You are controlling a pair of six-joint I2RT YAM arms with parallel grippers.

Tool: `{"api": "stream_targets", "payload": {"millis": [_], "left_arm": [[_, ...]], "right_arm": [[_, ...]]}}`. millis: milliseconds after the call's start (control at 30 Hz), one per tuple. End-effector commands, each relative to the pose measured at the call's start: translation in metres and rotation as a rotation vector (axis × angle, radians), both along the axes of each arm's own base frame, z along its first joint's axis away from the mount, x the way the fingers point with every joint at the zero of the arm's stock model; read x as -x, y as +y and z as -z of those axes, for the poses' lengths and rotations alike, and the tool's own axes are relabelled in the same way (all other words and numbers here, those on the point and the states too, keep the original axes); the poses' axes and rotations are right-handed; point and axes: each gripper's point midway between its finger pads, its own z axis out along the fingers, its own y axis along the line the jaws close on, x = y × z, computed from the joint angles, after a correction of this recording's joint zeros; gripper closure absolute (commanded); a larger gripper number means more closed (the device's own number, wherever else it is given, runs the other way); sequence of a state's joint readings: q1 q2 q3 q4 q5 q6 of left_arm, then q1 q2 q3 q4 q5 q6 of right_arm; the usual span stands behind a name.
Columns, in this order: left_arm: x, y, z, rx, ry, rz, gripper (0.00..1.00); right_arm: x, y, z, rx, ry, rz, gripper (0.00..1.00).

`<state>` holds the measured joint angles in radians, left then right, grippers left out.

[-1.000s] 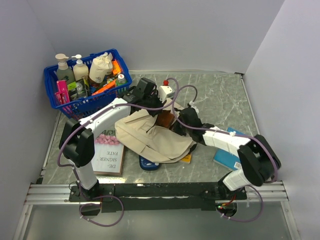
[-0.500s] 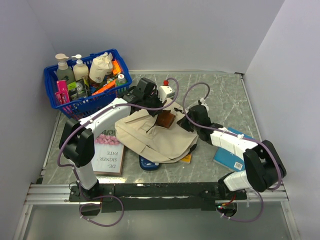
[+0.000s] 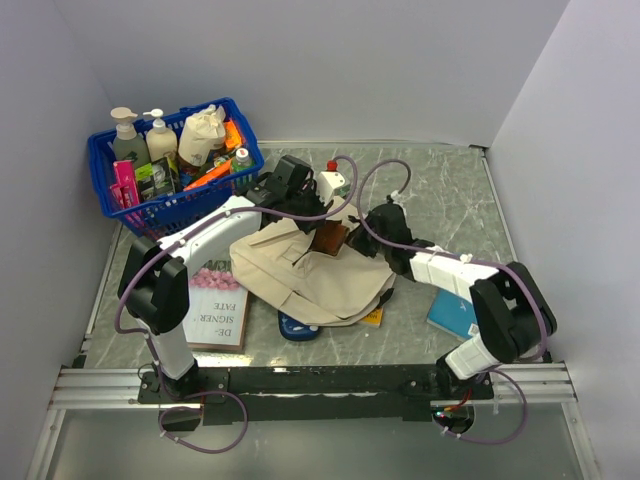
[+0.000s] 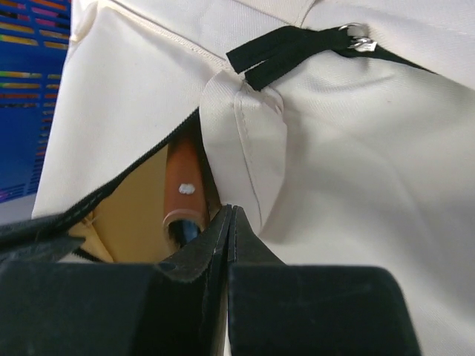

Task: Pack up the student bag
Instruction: Place the personal item in the student bag.

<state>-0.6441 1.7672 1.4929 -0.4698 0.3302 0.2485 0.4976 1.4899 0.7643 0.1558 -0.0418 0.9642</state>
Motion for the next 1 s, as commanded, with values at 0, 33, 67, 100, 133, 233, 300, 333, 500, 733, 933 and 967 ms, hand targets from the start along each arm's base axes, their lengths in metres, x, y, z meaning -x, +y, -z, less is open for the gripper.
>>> {"api": "stream_targets", "payload": {"millis": [0,33,67,100,133,233,300,333,500,733,933,967], "left_arm": [[0.004,-0.017,-0.024,0.083,-0.034,0.056,0.99],[0.005,-0.017,-0.025,0.087,-0.035,0.058,0.99],[0.006,-0.017,-0.025,0.090,-0.034,0.060,0.99],[0.006,-0.017,-0.026,0.088,-0.039,0.061,0.99],[0.006,-0.016,-0.025,0.087,-0.038,0.060,0.99],[0.008,-0.016,-0.024,0.084,-0.037,0.065,0.99],[0.009,-0.014,-0.024,0.076,-0.039,0.070,0.99],[0.010,-0.012,-0.023,0.072,-0.043,0.070,0.99],[0.010,-0.009,-0.017,0.062,-0.045,0.071,0.99],[0.011,-0.010,-0.020,0.070,-0.045,0.071,0.99],[0.014,-0.009,-0.018,0.065,-0.037,0.074,0.99],[0.014,-0.009,-0.018,0.065,-0.036,0.076,0.99]], "right_arm": [[-0.020,0.020,-0.016,-0.068,-0.029,-0.007,1.00],[-0.024,0.023,-0.012,-0.072,-0.019,-0.008,1.00],[-0.024,0.027,-0.012,-0.089,-0.011,-0.015,1.00],[-0.026,0.031,-0.012,-0.100,-0.011,-0.019,1.00],[-0.033,0.039,-0.014,-0.122,-0.020,-0.028,1.00],[-0.033,0.054,-0.010,-0.163,0.033,-0.070,1.00],[-0.030,0.045,-0.011,-0.119,0.047,-0.051,1.00],[-0.025,0.037,-0.004,-0.087,0.069,-0.036,0.94],[0.002,-0.002,-0.001,-0.123,0.070,0.009,0.48],[0.015,0.000,-0.002,-0.187,0.072,-0.025,0.53],[0.018,0.008,-0.027,-0.284,0.019,-0.049,0.60],[0.019,0.008,-0.030,-0.290,0.010,-0.049,0.61]]}}
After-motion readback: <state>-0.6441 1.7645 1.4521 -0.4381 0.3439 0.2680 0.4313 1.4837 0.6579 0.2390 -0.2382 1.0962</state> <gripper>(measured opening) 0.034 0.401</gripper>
